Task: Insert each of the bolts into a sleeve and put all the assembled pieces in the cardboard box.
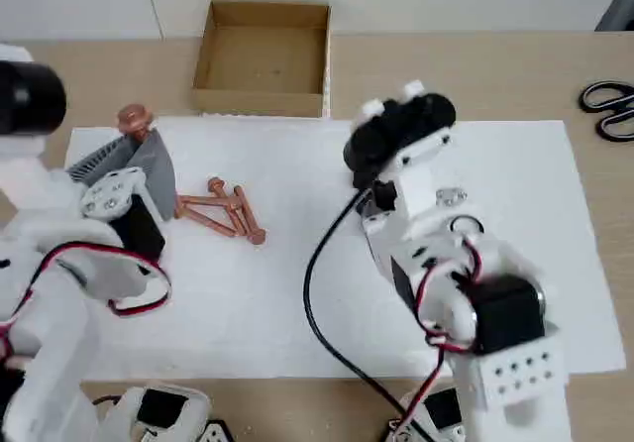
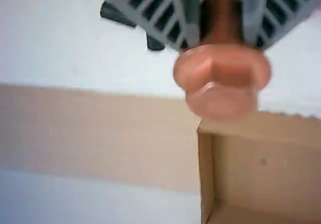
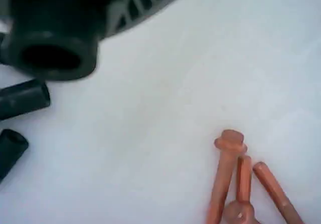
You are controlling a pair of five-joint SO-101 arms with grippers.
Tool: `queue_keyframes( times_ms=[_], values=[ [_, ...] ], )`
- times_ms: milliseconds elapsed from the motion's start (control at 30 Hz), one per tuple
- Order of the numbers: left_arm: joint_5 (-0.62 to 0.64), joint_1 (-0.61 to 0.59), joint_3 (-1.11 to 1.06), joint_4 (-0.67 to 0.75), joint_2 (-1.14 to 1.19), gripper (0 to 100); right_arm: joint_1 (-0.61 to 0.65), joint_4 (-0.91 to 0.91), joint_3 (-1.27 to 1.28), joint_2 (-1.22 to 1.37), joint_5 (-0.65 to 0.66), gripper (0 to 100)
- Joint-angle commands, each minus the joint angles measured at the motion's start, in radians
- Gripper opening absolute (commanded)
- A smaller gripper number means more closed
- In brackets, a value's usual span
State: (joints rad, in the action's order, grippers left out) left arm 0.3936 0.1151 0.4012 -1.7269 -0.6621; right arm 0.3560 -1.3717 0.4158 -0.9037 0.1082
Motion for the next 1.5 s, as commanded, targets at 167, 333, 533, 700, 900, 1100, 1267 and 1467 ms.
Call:
queue_keyframes(
  times_ms=[167, 333, 533, 700, 900, 1100, 1267, 1467],
  values=[
    [-0.008, 0.003, -0.326, 0.330, -0.008, 1, 0.005, 0.196, 0.232, -0.148, 0.006, 0.3],
    [0.040, 0.008, -0.536, 0.531, -0.008, 1, 0.007, 0.361, 0.410, -0.217, -0.003, 0.4],
    [0.049, 0.046, -0.670, 0.671, -0.006, 1, 0.028, 0.553, 0.632, -0.361, -0.137, 0.4],
    [0.048, 0.132, -0.757, 0.793, -0.002, 1, 0.113, 0.723, 0.853, -0.496, -0.178, 0.4],
    [0.048, 0.204, -0.894, 0.964, -0.002, 1, 0.157, 0.843, 1.051, -0.661, -0.175, 0.4],
    [0.051, 0.262, -1.027, 1.074, -0.008, 1, 0.165, 0.843, 1.131, -0.773, -0.180, 0.4],
    [0.123, 0.284, -1.041, 1.077, -0.008, 1, 0.168, 0.843, 1.148, -0.794, -0.180, 0.4],
    [0.135, 0.318, -1.046, 1.077, -0.015, 1, 0.165, 0.839, 1.149, -0.794, -0.253, 0.4]
  ],
)
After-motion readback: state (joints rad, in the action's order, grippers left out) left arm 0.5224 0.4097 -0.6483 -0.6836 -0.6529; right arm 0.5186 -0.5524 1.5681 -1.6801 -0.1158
